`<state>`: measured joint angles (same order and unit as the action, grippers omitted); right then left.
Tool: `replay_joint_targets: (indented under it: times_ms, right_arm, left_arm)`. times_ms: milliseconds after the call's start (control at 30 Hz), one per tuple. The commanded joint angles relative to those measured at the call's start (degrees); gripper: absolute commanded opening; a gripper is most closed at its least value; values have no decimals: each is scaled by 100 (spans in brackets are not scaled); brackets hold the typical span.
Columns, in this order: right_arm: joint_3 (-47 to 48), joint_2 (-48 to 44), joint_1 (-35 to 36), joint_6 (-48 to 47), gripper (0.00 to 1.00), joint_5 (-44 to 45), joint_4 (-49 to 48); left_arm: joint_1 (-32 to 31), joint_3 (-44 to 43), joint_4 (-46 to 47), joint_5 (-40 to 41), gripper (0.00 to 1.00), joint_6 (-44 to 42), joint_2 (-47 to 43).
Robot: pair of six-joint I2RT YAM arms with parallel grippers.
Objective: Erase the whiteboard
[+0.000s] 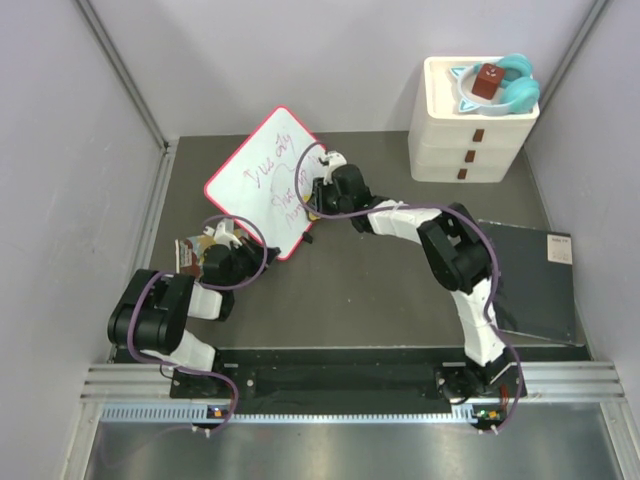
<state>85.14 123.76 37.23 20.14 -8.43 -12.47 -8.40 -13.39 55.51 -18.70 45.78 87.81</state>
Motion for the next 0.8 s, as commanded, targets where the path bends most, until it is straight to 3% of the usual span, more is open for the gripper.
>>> replay_joint_targets:
  times_ms: [0,333,767]
  right_arm:
    - [407,192,415,-449,0,517,-413]
    - [573,368,996,-186,0,130,-573]
    - [73,430,1032,560,0,-97,-484]
  left_arm:
    - [-91,100,-769,174,0,-254,166]
    - [-118,82,-840,182,0,-289,157]
    - [-109,64,-848,182,0,-298,175]
